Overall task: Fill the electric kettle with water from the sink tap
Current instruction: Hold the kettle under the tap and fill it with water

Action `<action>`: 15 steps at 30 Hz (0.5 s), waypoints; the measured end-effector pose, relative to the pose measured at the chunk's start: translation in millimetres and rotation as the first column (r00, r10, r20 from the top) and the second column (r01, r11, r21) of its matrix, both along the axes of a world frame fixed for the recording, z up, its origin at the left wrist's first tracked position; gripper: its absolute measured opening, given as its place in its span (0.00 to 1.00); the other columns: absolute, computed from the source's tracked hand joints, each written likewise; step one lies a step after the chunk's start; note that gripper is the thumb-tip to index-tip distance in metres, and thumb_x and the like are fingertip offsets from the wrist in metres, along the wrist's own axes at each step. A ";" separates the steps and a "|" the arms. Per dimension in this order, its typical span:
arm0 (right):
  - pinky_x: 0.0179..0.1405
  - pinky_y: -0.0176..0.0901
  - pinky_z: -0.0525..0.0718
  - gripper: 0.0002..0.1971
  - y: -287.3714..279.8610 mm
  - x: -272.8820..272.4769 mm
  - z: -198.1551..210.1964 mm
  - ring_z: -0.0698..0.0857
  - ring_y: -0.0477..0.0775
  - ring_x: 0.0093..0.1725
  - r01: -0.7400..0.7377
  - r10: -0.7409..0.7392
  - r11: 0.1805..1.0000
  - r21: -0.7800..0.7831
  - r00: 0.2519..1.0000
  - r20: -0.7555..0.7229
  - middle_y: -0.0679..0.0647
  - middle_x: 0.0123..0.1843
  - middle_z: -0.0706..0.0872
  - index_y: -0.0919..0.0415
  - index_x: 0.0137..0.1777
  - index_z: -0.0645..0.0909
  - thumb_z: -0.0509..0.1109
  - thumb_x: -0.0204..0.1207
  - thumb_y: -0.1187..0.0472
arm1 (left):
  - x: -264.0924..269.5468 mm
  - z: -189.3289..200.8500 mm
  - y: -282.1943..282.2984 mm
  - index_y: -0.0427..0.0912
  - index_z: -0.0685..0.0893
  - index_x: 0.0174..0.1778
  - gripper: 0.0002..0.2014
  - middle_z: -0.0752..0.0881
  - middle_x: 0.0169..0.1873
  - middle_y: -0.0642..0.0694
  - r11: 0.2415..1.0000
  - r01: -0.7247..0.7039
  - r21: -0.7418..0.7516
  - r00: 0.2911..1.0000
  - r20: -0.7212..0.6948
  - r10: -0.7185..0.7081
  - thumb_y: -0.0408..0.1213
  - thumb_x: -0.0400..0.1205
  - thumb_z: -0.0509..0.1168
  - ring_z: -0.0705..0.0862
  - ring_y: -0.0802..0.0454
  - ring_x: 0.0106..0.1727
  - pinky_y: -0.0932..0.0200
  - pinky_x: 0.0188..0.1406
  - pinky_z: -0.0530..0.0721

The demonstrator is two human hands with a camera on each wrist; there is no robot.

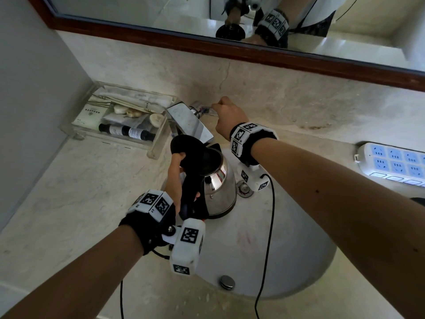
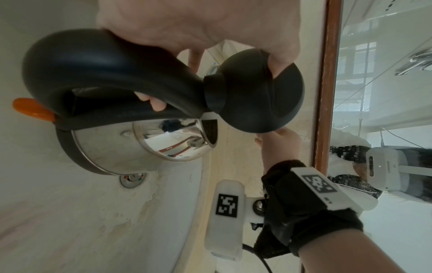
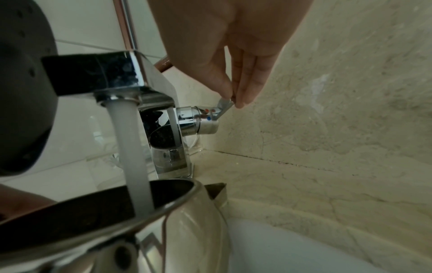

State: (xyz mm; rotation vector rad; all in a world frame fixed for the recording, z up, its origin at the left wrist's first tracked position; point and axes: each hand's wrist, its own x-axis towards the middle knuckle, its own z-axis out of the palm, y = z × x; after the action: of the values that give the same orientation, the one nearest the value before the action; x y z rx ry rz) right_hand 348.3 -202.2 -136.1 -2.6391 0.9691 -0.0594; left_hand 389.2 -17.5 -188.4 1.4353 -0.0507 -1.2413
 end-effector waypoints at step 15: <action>0.47 0.45 0.77 0.18 0.9 4.4 7.9 0.83 0.66 0.58 -0.040 0.039 0.998 -0.057 0.999 -0.020 0.63 0.62 0.82 0.66 0.62 0.82 0.61 0.75 0.72 | -4.4 -3.8 -0.6 0.35 0.79 0.52 0.33 0.76 0.28 0.37 0.998 -0.069 0.003 0.997 0.026 0.069 0.65 0.71 0.59 0.74 0.43 0.24 0.61 0.24 0.74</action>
State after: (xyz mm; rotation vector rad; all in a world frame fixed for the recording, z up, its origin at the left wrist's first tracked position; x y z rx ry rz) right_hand 352.7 -201.3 -128.2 -2.7150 0.9343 -0.0535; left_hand 384.8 -18.1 -192.3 1.4445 -0.0164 -1.1669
